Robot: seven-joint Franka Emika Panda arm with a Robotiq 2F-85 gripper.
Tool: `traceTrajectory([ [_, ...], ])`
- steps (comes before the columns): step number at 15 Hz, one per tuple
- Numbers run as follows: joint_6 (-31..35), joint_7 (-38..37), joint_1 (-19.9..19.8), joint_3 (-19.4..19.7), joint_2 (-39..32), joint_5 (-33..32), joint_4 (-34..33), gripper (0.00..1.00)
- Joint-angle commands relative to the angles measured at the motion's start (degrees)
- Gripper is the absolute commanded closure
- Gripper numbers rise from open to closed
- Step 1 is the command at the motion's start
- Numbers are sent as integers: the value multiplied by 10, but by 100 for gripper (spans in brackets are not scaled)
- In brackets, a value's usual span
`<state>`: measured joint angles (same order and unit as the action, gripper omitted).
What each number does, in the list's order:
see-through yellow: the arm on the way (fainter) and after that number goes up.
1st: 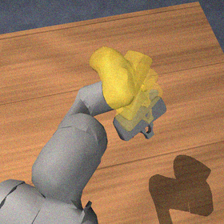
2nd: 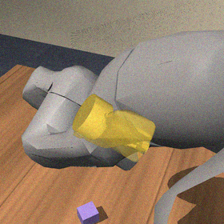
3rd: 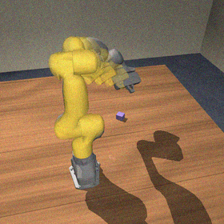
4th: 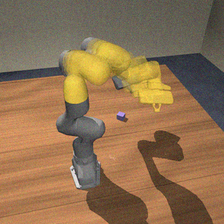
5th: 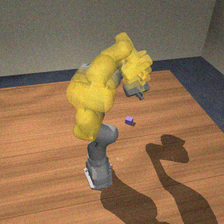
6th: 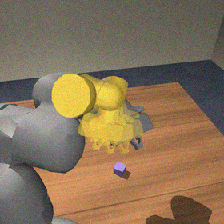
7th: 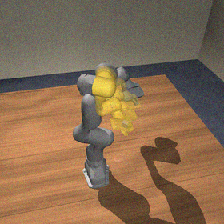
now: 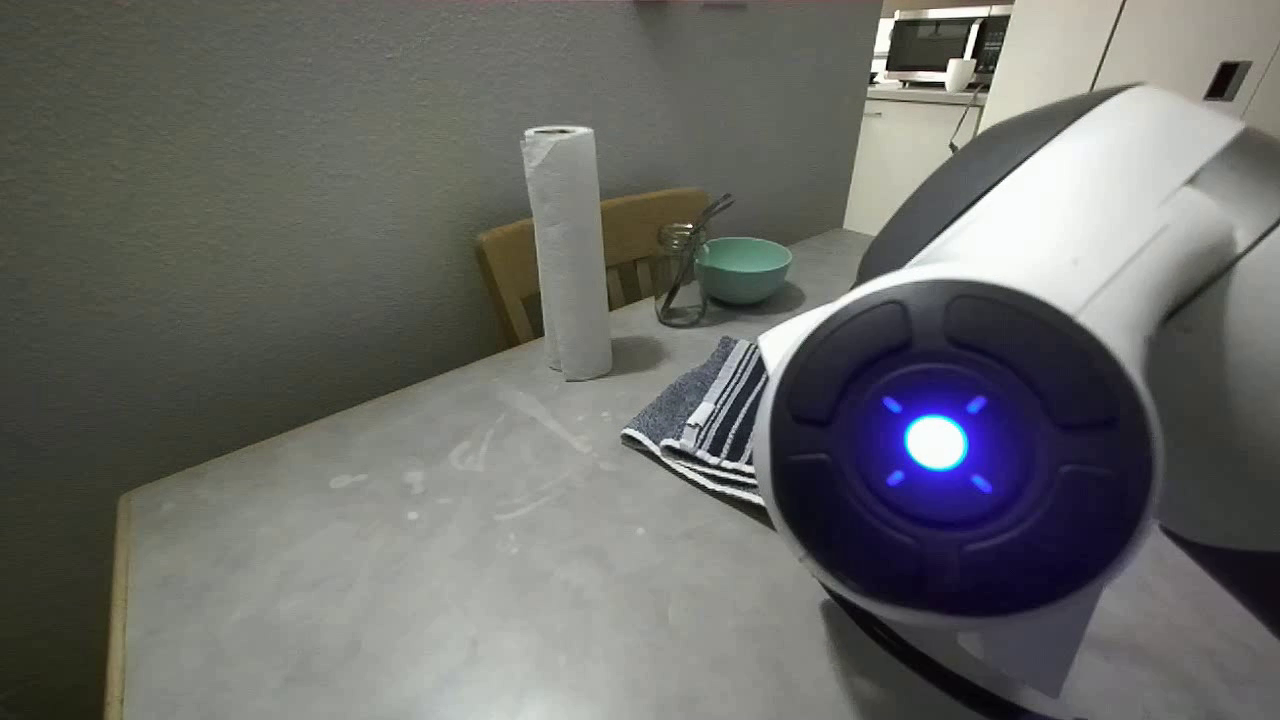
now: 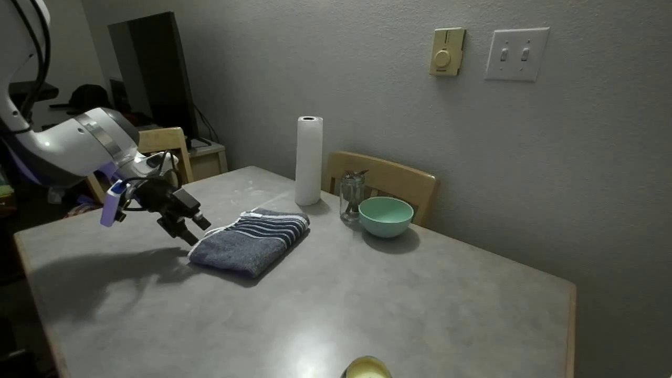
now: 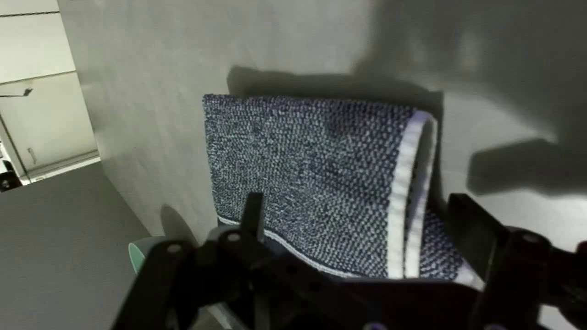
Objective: Unfold the towel
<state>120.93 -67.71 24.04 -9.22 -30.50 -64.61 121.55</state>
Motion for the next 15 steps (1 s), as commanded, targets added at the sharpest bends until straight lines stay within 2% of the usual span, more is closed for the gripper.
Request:
traceTrajectory([
  [1,-21,-29,-7,3,-3,-35,11,0],
  [8,-32,-43,-16,-6,-9,-42,9,0],
  [15,11,-37,-34,-23,-3,-11,12,0],
])
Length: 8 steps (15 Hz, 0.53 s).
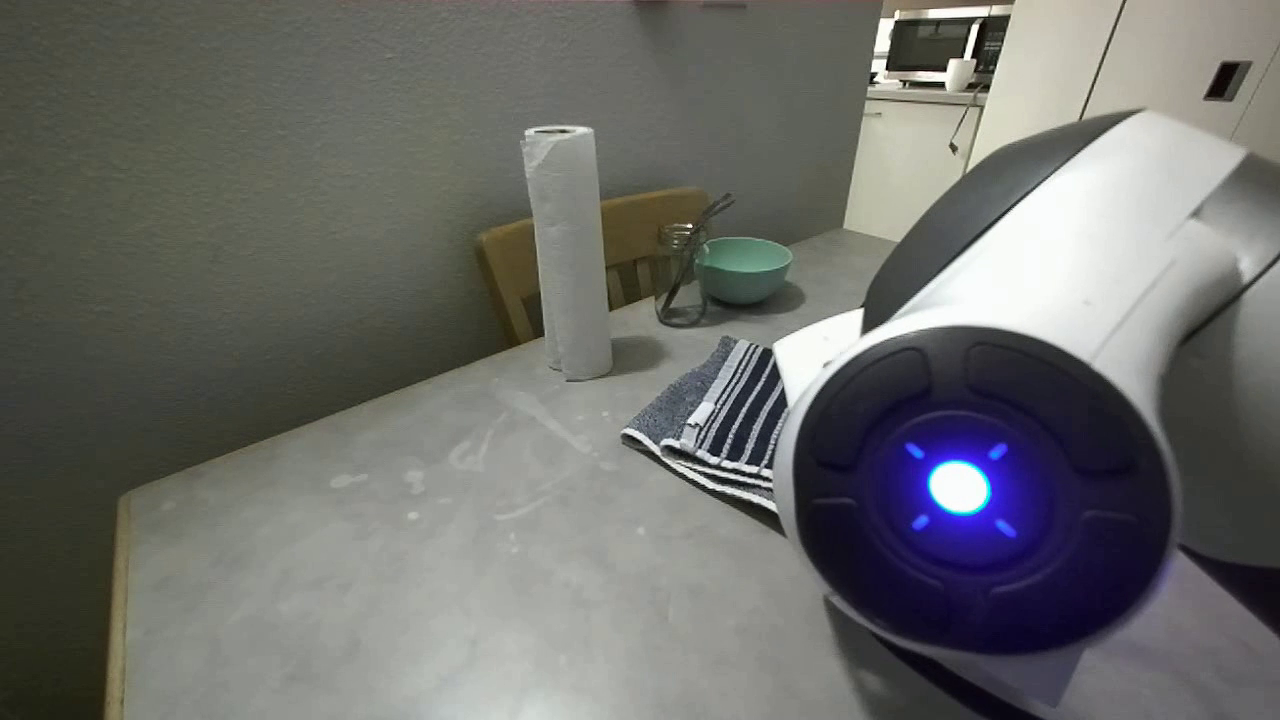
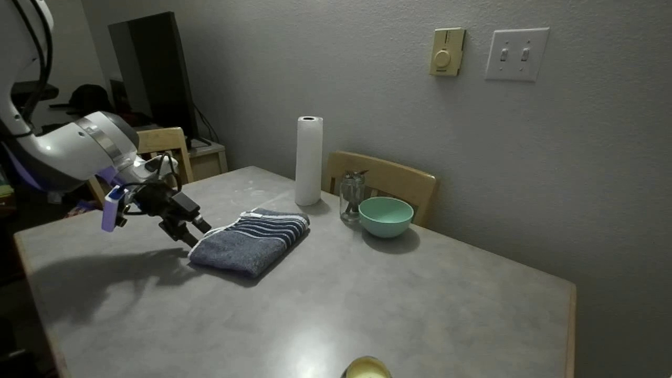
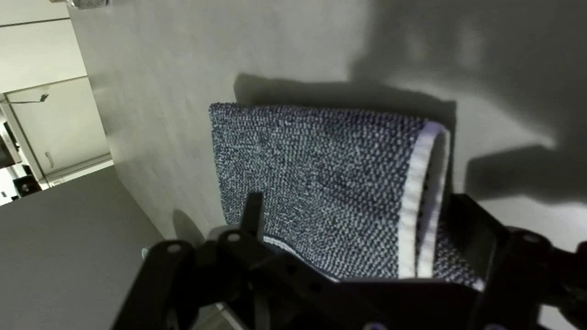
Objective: Unfold the towel
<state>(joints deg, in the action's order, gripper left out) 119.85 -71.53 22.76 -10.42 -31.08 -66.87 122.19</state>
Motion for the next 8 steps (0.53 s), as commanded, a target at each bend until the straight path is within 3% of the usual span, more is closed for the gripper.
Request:
traceTrajectory([
  [1,24,2,-24,-10,2,14,6,0],
  [8,46,3,-45,-5,1,21,12,0],
])
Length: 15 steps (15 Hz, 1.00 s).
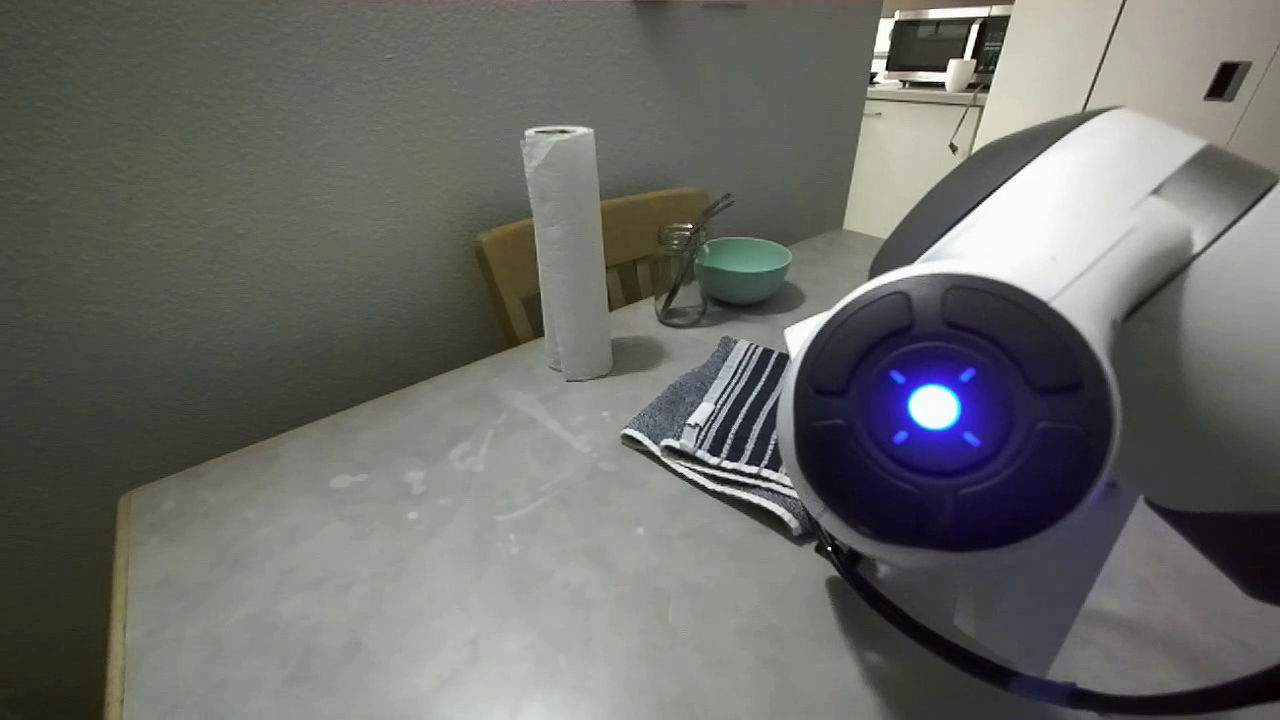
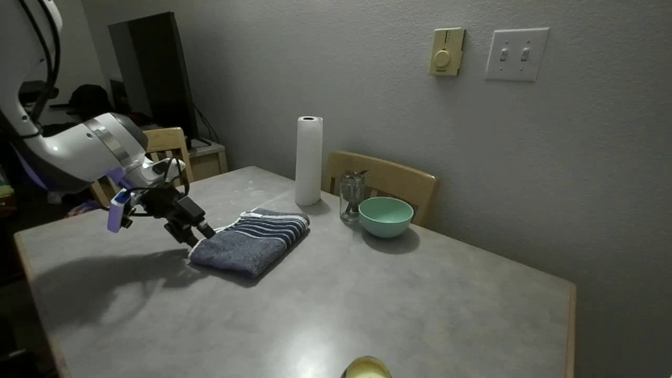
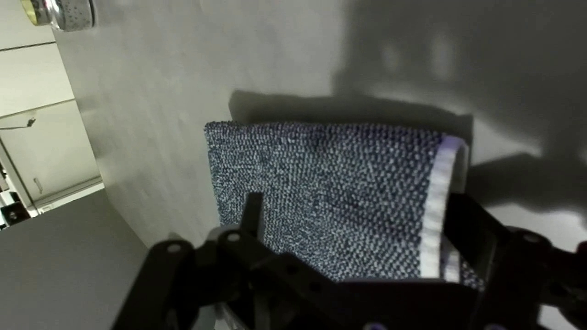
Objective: Unfold the towel
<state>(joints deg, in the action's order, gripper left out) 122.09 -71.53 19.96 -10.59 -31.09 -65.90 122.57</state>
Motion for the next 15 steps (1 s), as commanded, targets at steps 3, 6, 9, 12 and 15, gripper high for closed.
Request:
traceTrajectory([
  [3,40,7,-24,-5,-2,22,8,0],
  [6,61,14,-27,-8,1,51,11,0],
  [9,70,17,-25,-4,0,70,9,0],
  [12,67,14,-18,-1,-1,74,9,0],
  [15,66,11,-15,2,-2,66,11,0],
])
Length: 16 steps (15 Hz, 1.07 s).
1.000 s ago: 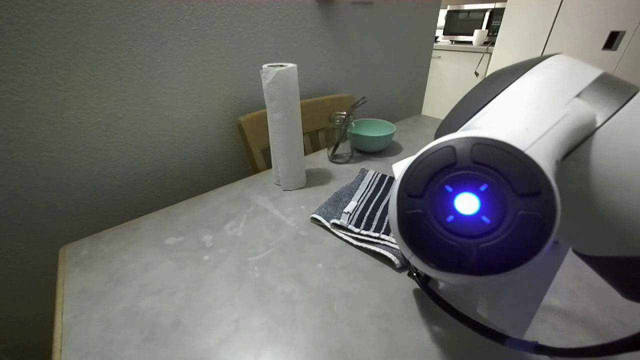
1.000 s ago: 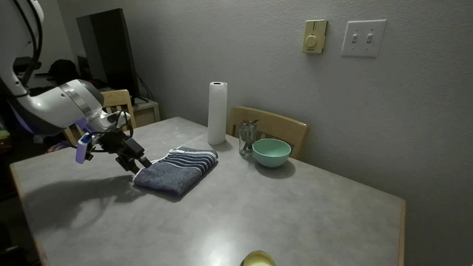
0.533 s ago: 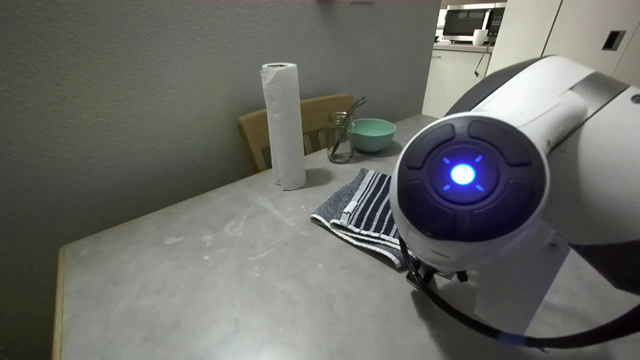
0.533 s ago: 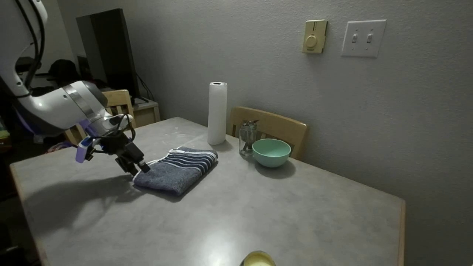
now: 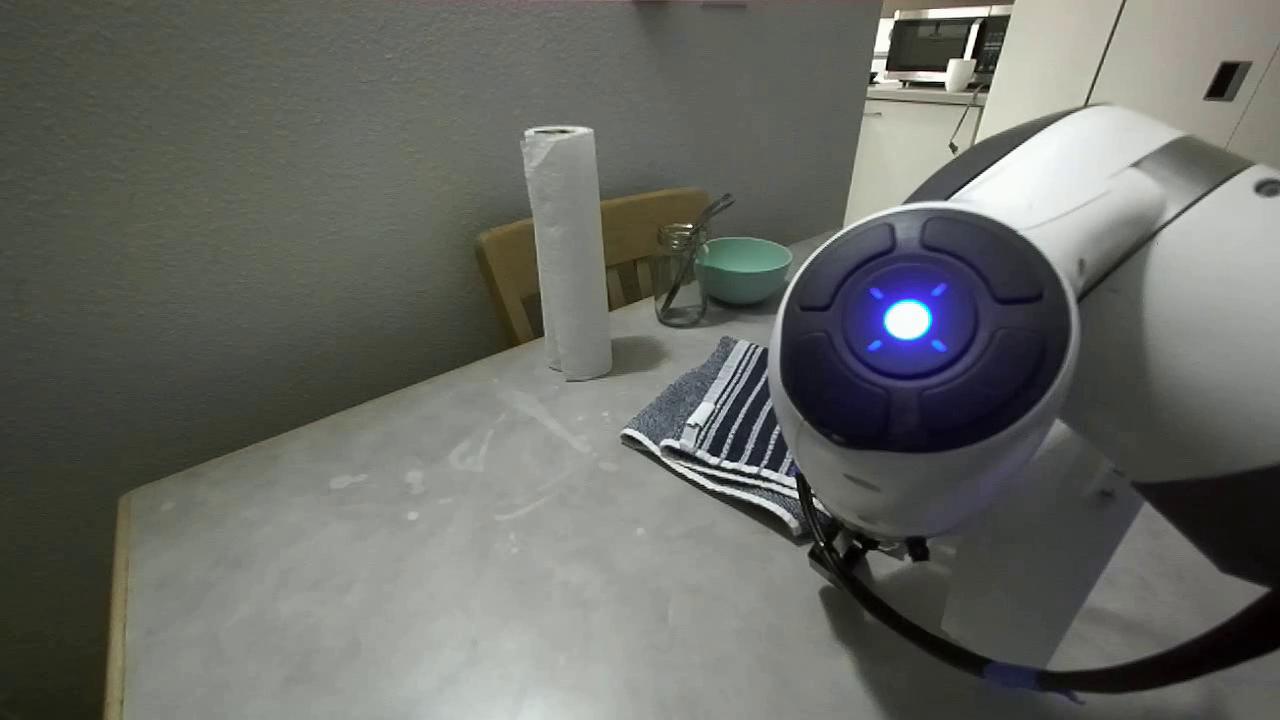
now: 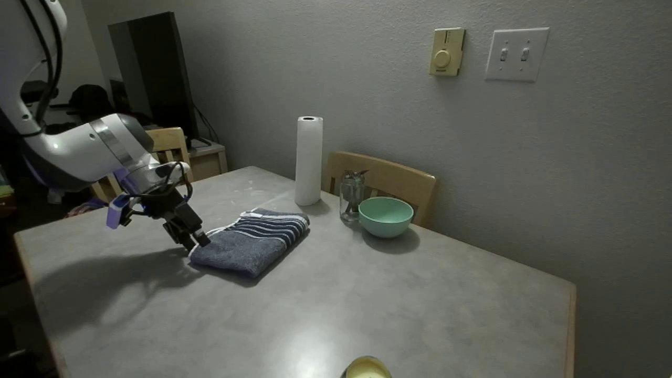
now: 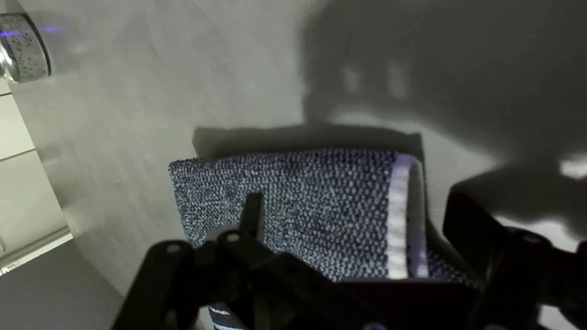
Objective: Unfold the towel
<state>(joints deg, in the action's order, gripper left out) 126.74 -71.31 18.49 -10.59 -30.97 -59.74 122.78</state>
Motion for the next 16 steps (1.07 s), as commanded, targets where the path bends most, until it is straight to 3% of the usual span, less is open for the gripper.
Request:
traceTrajectory([
  [1,21,9,-1,2,-3,3,9,0],
  [16,42,30,-18,26,6,-56,21,0],
])
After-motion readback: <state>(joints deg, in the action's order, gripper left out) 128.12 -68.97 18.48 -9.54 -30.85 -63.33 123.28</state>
